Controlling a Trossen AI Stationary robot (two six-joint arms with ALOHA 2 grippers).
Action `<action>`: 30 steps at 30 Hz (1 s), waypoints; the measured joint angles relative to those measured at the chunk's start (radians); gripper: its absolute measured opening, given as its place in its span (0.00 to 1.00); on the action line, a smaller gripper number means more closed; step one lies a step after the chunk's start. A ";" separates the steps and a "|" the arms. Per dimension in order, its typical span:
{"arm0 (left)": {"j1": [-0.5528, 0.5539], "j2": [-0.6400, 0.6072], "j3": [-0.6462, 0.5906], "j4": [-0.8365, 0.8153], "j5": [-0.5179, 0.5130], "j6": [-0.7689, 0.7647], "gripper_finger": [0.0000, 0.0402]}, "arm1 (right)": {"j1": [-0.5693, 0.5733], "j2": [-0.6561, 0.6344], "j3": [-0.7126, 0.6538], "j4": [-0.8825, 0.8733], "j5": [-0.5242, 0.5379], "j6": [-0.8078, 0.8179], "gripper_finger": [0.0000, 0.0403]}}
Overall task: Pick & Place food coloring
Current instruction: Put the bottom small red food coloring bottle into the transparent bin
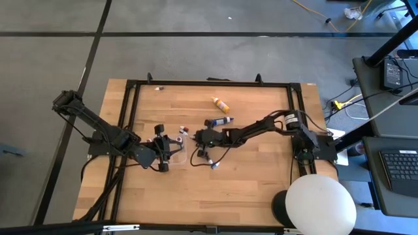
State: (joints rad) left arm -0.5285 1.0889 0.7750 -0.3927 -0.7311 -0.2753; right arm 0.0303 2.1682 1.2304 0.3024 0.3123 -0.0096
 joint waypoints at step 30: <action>0.000 0.000 -0.001 0.000 0.039 -0.006 0.32 | 0.171 -0.156 0.143 -0.132 -0.052 -0.248 0.20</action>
State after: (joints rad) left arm -0.5284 1.0885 0.7742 -0.3925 -0.6921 -0.2818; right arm 0.2009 2.0125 1.3739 0.1705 0.2607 -0.2573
